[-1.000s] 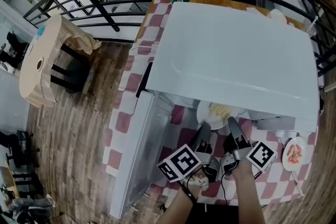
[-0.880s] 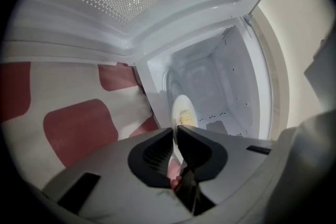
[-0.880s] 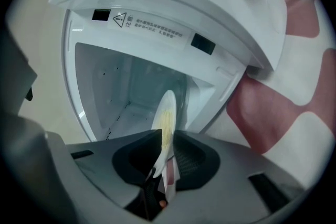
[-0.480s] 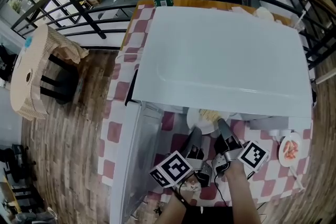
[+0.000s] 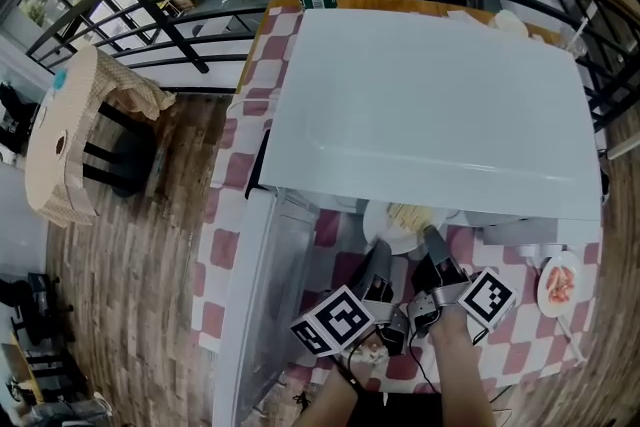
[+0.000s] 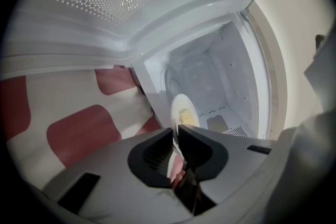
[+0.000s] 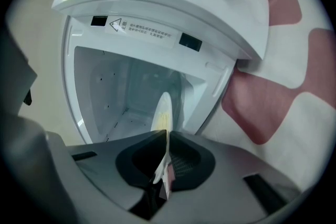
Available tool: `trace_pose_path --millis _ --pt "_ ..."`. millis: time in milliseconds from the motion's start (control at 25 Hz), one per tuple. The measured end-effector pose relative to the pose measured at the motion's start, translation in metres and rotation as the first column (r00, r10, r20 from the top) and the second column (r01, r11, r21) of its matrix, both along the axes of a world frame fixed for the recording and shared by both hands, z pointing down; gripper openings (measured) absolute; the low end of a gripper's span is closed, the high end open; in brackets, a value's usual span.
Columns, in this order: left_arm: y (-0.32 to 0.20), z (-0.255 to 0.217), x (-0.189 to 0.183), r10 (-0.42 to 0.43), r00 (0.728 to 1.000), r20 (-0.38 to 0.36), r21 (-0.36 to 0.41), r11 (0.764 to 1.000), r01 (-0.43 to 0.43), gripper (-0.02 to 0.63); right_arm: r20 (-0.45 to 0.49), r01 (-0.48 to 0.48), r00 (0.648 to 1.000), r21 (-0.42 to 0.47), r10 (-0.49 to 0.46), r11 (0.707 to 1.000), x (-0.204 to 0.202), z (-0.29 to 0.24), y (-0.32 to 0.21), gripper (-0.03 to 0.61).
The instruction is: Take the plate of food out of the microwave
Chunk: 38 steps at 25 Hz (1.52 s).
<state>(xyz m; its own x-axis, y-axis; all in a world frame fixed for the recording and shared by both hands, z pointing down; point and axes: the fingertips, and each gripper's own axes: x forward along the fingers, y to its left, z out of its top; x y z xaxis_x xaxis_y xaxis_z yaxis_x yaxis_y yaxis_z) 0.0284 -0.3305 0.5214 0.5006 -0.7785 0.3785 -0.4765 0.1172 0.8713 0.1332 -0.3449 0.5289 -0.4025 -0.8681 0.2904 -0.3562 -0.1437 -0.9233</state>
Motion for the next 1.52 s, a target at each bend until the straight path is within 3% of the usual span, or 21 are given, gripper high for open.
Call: trace_pose_path --millis 720,1520 --pt "0.028 -0.014 0.005 -0.021 1.0 0.0 0.027 0.999 0.021 0.061 0.005 0.003 1.0 -0.007 -0.003 1.0 0.005 -0.013 0.027 0.011" --pt "0.097 -0.028 0.011 -0.064 0.998 -0.01 0.054 0.996 0.065 0.062 0.005 0.047 0.999 0.029 -0.047 0.998 0.01 -0.028 0.092 0.011"
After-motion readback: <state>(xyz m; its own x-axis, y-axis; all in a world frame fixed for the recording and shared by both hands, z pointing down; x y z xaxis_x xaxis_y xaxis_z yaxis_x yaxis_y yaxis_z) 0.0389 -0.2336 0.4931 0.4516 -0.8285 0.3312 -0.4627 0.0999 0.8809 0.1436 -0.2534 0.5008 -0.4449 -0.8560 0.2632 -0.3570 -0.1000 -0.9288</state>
